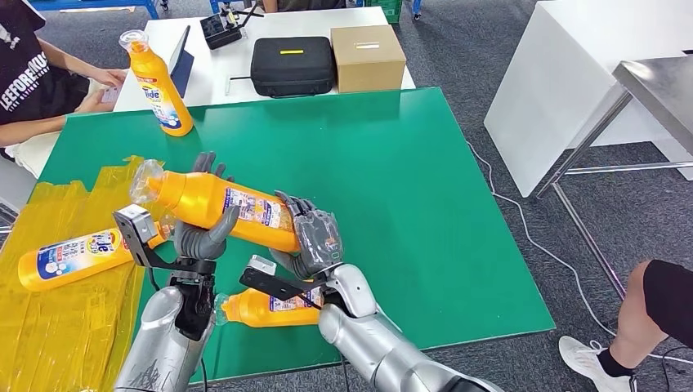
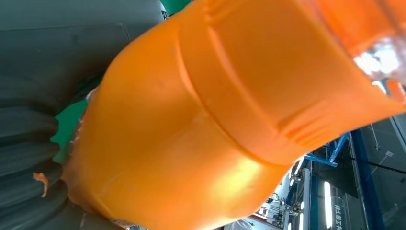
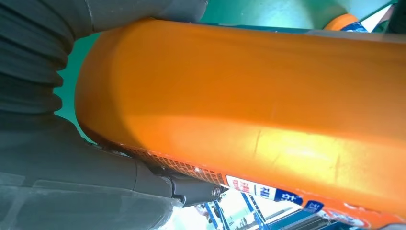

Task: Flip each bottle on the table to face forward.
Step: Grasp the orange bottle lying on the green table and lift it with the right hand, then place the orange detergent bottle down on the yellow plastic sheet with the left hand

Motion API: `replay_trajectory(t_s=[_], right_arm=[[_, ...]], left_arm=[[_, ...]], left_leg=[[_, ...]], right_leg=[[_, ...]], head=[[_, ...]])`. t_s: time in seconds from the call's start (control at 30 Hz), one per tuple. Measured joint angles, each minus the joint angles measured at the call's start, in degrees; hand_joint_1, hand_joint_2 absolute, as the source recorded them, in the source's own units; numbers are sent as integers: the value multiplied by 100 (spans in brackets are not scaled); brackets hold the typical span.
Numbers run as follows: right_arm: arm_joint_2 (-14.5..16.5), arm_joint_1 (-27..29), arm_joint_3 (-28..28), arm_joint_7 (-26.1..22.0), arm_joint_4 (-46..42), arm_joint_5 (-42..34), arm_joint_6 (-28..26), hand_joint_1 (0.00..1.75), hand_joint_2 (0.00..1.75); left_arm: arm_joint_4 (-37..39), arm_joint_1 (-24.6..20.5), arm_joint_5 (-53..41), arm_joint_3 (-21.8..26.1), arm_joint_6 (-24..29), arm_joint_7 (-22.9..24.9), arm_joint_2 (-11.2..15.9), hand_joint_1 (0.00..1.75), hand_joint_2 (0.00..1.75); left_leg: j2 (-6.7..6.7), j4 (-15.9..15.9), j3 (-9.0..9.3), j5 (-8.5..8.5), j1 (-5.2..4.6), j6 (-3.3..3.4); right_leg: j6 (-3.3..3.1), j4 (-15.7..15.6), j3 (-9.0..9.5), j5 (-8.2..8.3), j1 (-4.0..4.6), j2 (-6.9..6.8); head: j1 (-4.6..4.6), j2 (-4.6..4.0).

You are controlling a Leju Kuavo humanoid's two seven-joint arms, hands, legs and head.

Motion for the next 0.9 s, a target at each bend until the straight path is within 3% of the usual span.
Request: replay_trajectory(t_s=[0.03, 0.07, 0.13, 0.9], right_arm=[[1, 0, -15, -31, 0, -71, 72, 175, 175], [4, 0, -30, -55, 0, -140, 153, 175, 175], [11, -1, -50, -88, 0, -245, 277, 175, 175], [81, 10, -62, -161, 4, -438, 381, 175, 175]], left_arm=[[-10, 3, 19, 2, 19, -33, -2, 137, 175], [-32, 11, 45, 4, 46, -68, -5, 155, 175], [-103, 39, 104, 18, 95, -121, -17, 171, 175], [-432, 191, 198, 130, 147, -201, -51, 175, 175]], left_leg=[[0, 0, 0, 0, 0, 0], [0, 0, 0, 0, 0, 0], [0, 0, -1, 0, 0, 0], [-1, 0, -1, 0, 0, 0]], right_leg=[[0, 0, 0, 0, 0, 0], [0, 0, 0, 0, 0, 0], [0, 0, 0, 0, 0, 0], [0, 0, -1, 0, 0, 0]], head=[[0, 0], [-1, 0], [-1, 0], [0, 0]])
